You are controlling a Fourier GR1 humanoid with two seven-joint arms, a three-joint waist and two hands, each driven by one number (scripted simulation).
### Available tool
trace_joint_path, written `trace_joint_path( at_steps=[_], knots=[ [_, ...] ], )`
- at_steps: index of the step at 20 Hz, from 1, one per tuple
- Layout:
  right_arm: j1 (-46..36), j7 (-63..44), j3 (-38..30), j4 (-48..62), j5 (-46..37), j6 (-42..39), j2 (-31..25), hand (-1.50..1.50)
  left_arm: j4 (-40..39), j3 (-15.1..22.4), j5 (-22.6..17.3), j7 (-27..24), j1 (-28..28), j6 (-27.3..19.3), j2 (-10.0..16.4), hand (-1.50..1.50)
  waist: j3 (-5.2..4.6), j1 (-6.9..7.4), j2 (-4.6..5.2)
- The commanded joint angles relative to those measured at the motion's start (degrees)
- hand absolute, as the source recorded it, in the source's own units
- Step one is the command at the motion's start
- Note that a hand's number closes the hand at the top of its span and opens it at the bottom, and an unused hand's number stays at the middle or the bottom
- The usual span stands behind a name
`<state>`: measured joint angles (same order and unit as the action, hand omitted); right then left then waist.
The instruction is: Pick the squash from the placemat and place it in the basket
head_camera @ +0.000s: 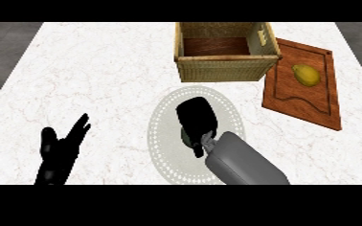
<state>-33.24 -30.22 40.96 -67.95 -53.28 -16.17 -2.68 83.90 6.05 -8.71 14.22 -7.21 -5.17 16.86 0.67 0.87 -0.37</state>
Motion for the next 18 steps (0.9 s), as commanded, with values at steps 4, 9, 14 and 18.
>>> trace_joint_path(
  at_steps=[4, 9, 14, 18],
  knots=[
    [-8.5, -26.7, 4.3, -3.8, 13.3, 0.3, 2.6, 1.50, -1.2, 2.9, 0.6, 2.5, 1.5, 1.6, -1.2, 0.00, -0.74, 4.04, 0.63],
    [-18.6, -36.8, 9.2, -3.8, 20.3, 6.7, 2.7, 1.50, -2.3, 2.7, 0.8, 2.1, 2.3, 2.1, -1.4, 0.00, -0.78, 4.80, 0.70],
    [-22.8, -38.3, 4.1, -8.1, 20.8, 21.1, 2.7, 1.50, -3.5, 1.9, 1.2, 1.3, 2.1, 1.5, -1.4, 0.00, -0.74, 3.83, 0.51],
    [-26.5, -36.5, -3.1, -14.4, 18.0, 35.3, 2.7, 1.50, -3.6, 1.4, 1.0, 1.4, 2.0, 1.5, -1.3, 0.00, -0.68, 3.16, 0.04]
  ],
)
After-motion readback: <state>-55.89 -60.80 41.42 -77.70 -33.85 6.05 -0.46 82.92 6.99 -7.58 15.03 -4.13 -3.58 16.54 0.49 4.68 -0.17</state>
